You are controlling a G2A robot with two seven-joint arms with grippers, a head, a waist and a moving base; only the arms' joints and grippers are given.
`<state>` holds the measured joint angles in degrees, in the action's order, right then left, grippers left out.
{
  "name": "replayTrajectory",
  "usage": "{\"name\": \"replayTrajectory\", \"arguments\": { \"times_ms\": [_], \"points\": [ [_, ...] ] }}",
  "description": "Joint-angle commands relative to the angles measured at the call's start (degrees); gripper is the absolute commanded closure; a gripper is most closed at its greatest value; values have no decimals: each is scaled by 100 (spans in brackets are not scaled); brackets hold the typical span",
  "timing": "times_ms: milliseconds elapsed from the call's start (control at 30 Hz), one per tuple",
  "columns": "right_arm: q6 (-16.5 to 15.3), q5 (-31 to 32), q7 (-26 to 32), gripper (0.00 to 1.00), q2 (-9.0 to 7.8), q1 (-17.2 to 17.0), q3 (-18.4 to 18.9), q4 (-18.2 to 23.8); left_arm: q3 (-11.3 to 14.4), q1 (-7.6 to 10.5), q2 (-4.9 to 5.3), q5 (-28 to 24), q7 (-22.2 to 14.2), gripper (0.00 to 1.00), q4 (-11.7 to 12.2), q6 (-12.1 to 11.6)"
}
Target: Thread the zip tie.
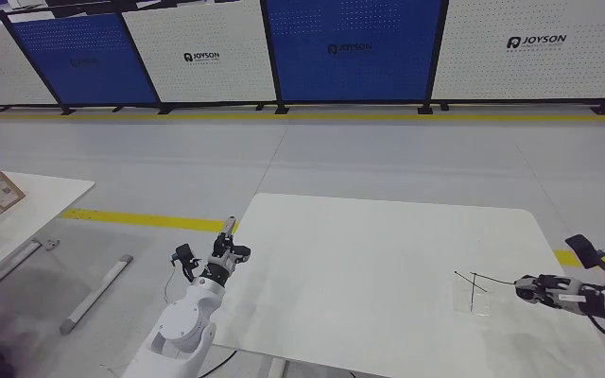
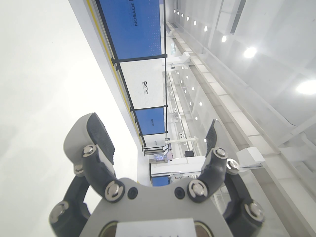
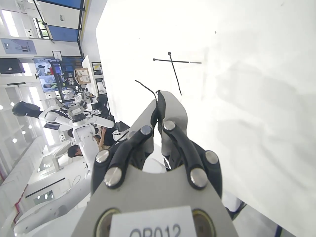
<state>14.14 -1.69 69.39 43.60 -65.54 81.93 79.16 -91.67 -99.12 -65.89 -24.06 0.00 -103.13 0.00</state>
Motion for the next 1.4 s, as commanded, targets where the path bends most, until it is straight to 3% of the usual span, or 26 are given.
{"name": "replayTrajectory", "arguments": {
  "times_ms": [0,200,267,400,467,600,733,1267,1367],
  "points": [
    [0,0,0,100,0,0,0,0,0,0,0,0,0,0,0,0],
    [-121,-3,-229,100,10,-61,3,79,0,0,0,0,0,0,0,0],
    [-398,-209,-385,100,21,-176,70,181,0,0,0,0,0,0,0,0],
    [-1391,-921,-472,100,34,-509,343,483,0,0,0,0,0,0,0,0],
    [-1623,-1057,-419,100,42,-603,337,661,0,0,0,0,0,0,0,0],
    [-1661,-928,-495,100,106,-446,-75,919,0,0,0,0,0,0,0,0],
    [-1786,-1133,-331,100,218,-31,-595,614,0,0,0,0,0,0,0,0],
    [-1792,-1121,-367,100,220,-36,-597,630,0,0,0,0,0,0,0,0],
    [-1997,-944,-717,100,251,-57,-693,954,0,0,0,0,0,0,0,0]
  ]
}}
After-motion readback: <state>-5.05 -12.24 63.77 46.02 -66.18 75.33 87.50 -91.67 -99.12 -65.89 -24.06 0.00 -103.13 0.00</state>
